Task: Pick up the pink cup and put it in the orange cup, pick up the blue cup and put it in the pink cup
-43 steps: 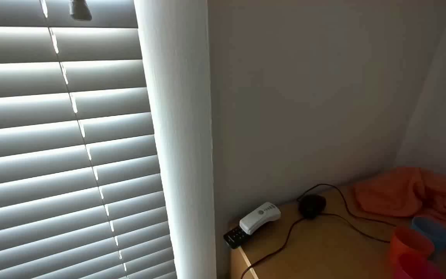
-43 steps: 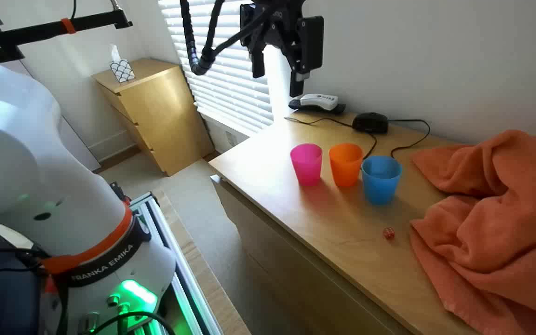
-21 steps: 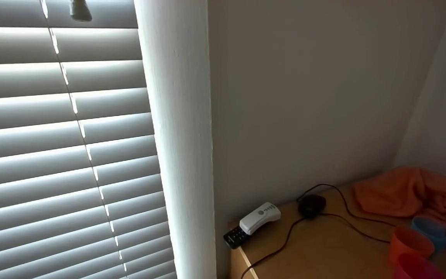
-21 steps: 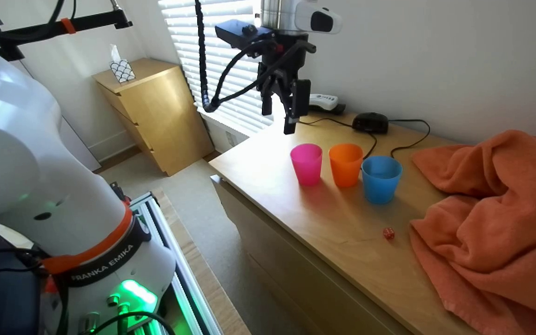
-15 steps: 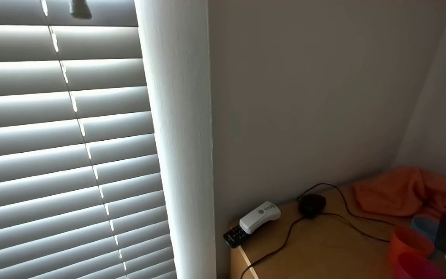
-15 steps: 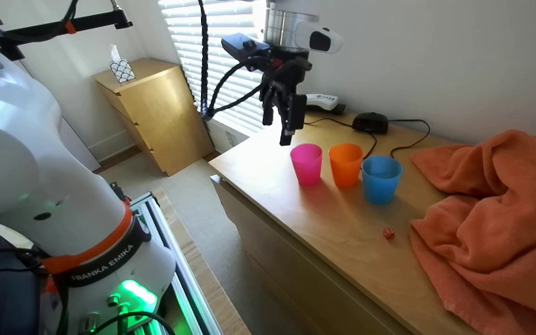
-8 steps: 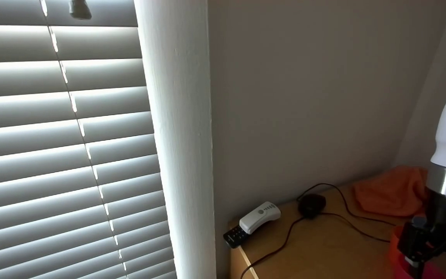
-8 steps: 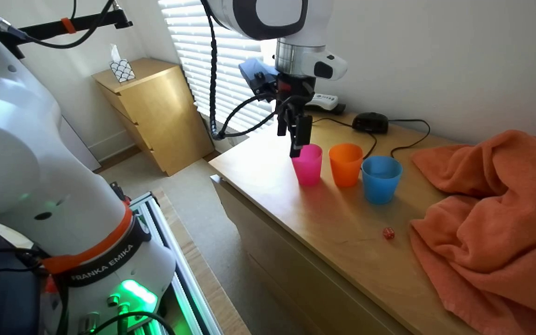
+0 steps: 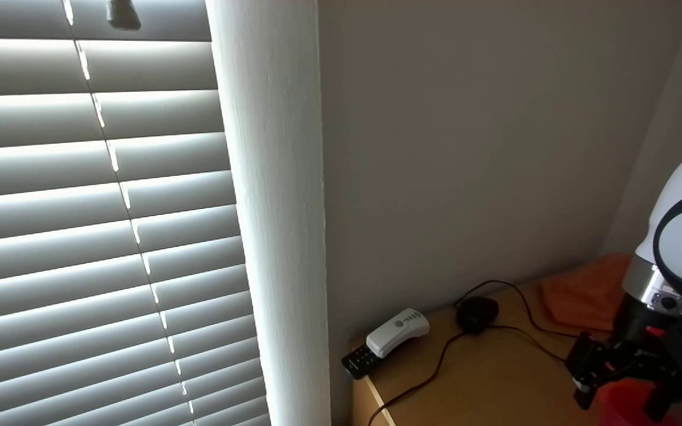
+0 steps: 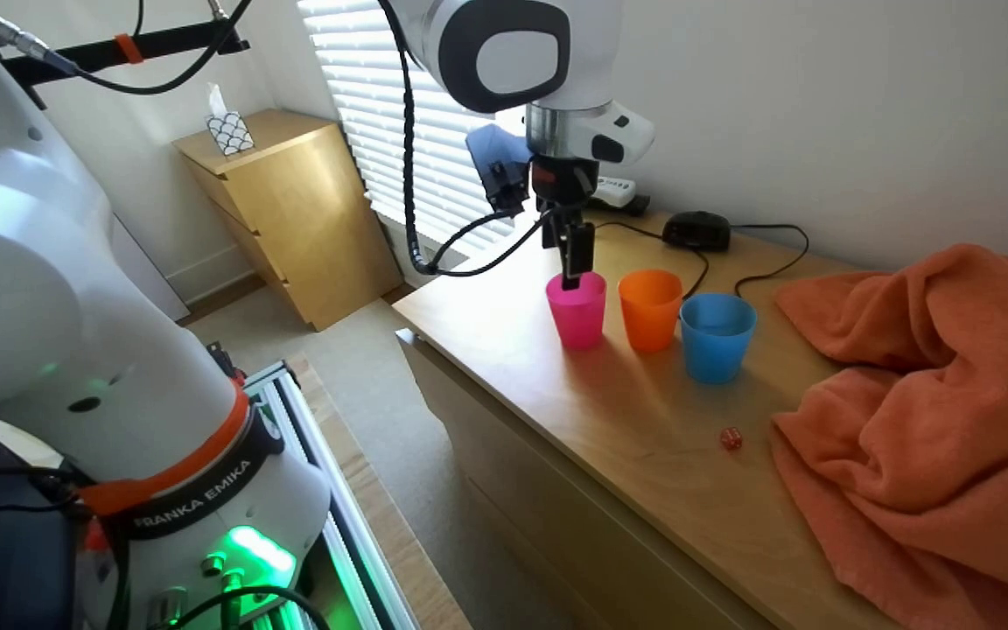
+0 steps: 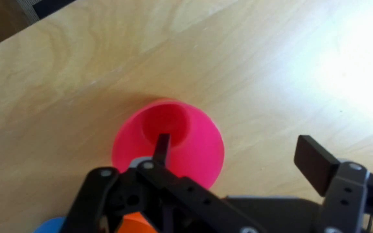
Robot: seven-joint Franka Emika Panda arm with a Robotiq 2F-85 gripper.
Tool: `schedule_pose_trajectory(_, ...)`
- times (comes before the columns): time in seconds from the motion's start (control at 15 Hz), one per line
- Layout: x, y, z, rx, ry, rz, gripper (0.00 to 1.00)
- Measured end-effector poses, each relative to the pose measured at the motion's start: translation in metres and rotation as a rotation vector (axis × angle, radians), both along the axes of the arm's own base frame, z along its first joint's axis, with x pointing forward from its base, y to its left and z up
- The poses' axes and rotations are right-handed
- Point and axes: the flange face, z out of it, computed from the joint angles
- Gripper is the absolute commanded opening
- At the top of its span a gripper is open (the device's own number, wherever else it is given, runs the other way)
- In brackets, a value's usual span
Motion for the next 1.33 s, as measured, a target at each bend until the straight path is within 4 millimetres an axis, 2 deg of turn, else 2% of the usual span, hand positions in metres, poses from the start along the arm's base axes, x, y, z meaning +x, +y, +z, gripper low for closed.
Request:
schedule_pose_trajectory(0.07,0.000,0.000,-0.004,0.002,0.005,-0.005,0.58)
schedule_pose_trajectory(0.4,0.000,-0.004,-0.017,0.011,0.033,-0.034,0.19)
schedule_pose_trajectory(0.6,0.000,-0.007,-0.018,0.002,0.039,-0.051,0.00)
schedule_pose_trajectory(0.8,0.001,-0.009,-0.016,-0.018,0.041,-0.065,0.02)
schedule_pose_trajectory(1.07,0.004,-0.010,-0.002,-0.054,0.038,-0.073,0.01)
schedule_pose_trajectory(1.2,0.004,-0.008,0.013,-0.063,0.037,-0.069,0.01)
schedule_pose_trajectory(1.33,0.002,-0.004,0.036,-0.054,0.044,-0.058,0.01)
